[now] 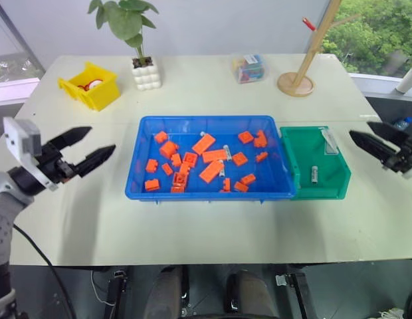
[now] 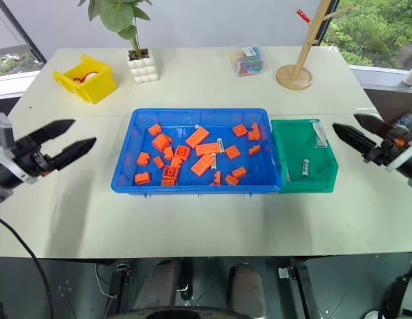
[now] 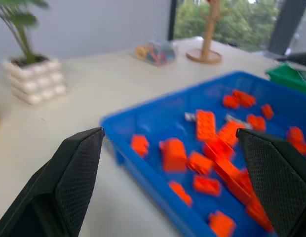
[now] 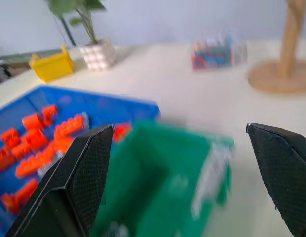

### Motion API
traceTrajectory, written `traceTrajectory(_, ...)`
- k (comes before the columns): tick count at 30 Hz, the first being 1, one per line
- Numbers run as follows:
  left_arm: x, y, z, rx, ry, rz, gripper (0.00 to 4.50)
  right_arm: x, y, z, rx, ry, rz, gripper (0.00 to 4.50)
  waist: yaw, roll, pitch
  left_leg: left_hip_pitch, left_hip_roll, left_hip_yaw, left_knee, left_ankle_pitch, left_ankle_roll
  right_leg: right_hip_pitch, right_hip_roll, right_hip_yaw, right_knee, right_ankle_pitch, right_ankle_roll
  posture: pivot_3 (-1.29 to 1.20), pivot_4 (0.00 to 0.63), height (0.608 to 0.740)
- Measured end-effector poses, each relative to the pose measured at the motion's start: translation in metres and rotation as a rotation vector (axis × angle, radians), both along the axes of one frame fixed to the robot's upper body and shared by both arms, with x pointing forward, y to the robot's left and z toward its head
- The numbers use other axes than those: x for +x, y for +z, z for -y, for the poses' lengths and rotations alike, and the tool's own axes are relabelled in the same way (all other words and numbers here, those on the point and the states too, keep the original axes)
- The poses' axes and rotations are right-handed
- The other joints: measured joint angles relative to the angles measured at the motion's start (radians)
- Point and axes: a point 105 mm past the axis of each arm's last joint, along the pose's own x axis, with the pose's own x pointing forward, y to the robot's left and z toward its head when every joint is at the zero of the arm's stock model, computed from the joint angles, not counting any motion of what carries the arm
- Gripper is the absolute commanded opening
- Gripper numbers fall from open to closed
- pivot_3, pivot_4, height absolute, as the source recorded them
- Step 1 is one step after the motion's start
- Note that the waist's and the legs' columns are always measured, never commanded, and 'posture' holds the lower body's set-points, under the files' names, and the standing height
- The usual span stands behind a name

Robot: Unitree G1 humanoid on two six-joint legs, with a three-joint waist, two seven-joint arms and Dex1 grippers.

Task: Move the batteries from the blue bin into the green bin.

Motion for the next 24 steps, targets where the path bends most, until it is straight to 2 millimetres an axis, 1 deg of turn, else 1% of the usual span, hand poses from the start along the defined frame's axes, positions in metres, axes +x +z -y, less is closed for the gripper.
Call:
traceTrajectory(1, 0.004, 0.004, -0.003, -0.002, 0.024, 0.019, 4.5, 0.004, 0.008, -0.006, 0.006, 0.008, 0.025, 4.43, 0.0, 0.0, 0.0, 0.0, 0.0, 0.0, 0.0, 0.0, 0.0, 0.0, 0.0, 0.0, 0.0, 0.0, 0.0, 0.0, 0.15, 0.739)
traceTrajectory(3, 0.012, 0.012, -0.009, -0.008, 0.066, 0.052, 4.5, 0.014, 0.02, -0.025, 0.012, 0.037, 0.072, 4.43, -0.001, 0.0, 0.0, 0.0, 0.0, 0.0, 0.0, 0.0, 0.0, 0.0, 0.0, 0.0, 0.0, 0.0, 0.0, 0.0, 0.15, 0.739)
traceTrajectory(5, 0.018, 0.016, -0.008, -0.005, 0.072, 0.07, 4.5, 0.023, 0.02, -0.045, 0.014, 0.065, 0.082, 4.43, -0.001, 0.0, 0.0, 0.0, 0.0, 0.0, -0.001, 0.0, 0.0, -0.001, 0.0, 0.0, 0.0, 0.0, 0.0, 0.0, 0.15, 0.739)
traceTrajectory(8, 0.022, 0.012, 0.0, 0.004, 0.044, 0.053, 4.5, 0.037, 0.006, -0.077, 0.01, 0.108, 0.044, 4.43, 0.0, 0.0, 0.0, 0.0, 0.0, 0.001, -0.001, 0.0, 0.0, -0.001, 0.0, 0.0, 0.0, 0.0, 0.0, 0.0, 0.15, 0.739)
traceTrajectory(10, 0.026, 0.005, 0.007, 0.035, 0.022, 0.027, 4.5, 0.048, -0.002, -0.103, 0.022, 0.13, 0.009, 4.43, -0.001, 0.0, 0.0, -0.001, 0.0, 0.0, -0.001, 0.0, -0.001, -0.002, 0.0, 0.0, 0.001, 0.0, 0.0, 0.0, 0.15, 0.739)
traceTrajectory(12, 0.029, 0.002, 0.016, 0.054, -0.004, 0.016, 4.5, 0.053, -0.01, -0.127, 0.017, 0.169, -0.019, 4.43, 0.001, 0.0, 0.0, -0.001, 0.0, 0.0, -0.001, 0.0, -0.001, -0.002, 0.0, 0.0, 0.001, 0.0, 0.0, 0.0, 0.15, 0.739)
traceTrajectory(17, 0.036, 0.012, 0.029, 0.047, -0.044, 0.03, 4.5, 0.067, -0.027, -0.183, 0.016, 0.259, -0.079, 4.43, -0.003, 0.0, 0.0, -0.001, 0.0, 0.0, -0.001, 0.001, -0.001, -0.003, 0.001, 0.0, 0.001, 0.0, 0.0, 0.0, 0.15, 0.739)
traceTrajectory(20, 0.037, 0.009, 0.036, 0.051, -0.072, 0.015, 4.5, 0.072, -0.041, -0.208, 0.004, 0.305, -0.132, 4.43, -0.004, 0.0, 0.0, -0.001, -0.001, 0.0, -0.001, 0.001, -0.001, -0.003, 0.001, 0.0, 0.002, 0.0, 0.0, 0.0, 0.15, 0.739)
traceTrajectory(24, 0.034, 0.006, 0.04, 0.049, -0.1, -0.002, 4.5, 0.076, -0.054, -0.231, -0.033, 0.349, -0.194, 4.43, -0.004, 0.0, 0.0, -0.002, -0.001, 0.0, -0.001, 0.001, -0.001, -0.003, 0.001, 0.0, 0.002, 0.0, 0.0, 0.0, 0.15, 0.739)
